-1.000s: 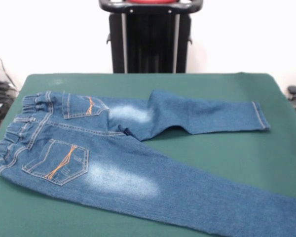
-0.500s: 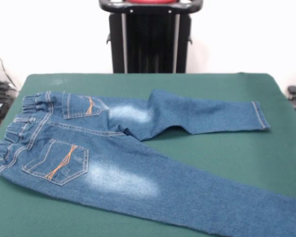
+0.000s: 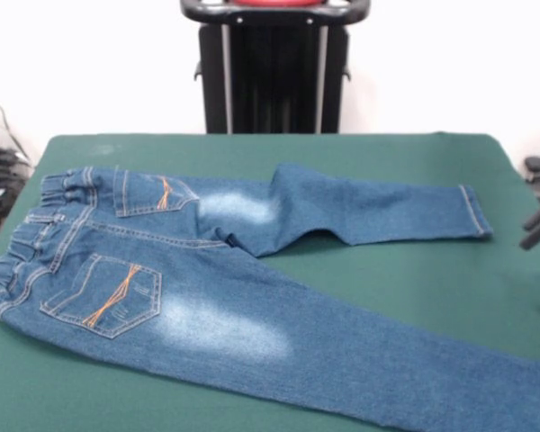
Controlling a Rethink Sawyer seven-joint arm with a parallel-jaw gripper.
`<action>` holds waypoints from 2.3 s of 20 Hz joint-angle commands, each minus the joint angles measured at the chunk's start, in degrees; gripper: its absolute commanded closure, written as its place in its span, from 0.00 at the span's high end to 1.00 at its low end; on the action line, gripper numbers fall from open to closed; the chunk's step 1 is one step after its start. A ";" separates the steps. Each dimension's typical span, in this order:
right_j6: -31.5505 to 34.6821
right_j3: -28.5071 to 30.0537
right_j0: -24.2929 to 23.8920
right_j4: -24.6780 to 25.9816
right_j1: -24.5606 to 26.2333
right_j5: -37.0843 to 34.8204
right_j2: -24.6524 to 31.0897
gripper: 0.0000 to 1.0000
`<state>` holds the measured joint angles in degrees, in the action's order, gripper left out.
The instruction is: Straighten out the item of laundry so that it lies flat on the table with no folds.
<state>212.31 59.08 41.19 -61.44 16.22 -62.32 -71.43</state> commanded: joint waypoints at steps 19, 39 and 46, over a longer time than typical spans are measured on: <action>-8.88 15.93 3.16 20.66 -14.87 13.50 24.81 1.00; -26.95 30.08 -2.32 43.67 -29.56 36.14 43.93 1.00; -38.63 40.54 -10.42 68.99 -41.15 50.96 54.02 1.00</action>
<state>200.04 85.44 36.26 -8.34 -16.13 -22.99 -33.48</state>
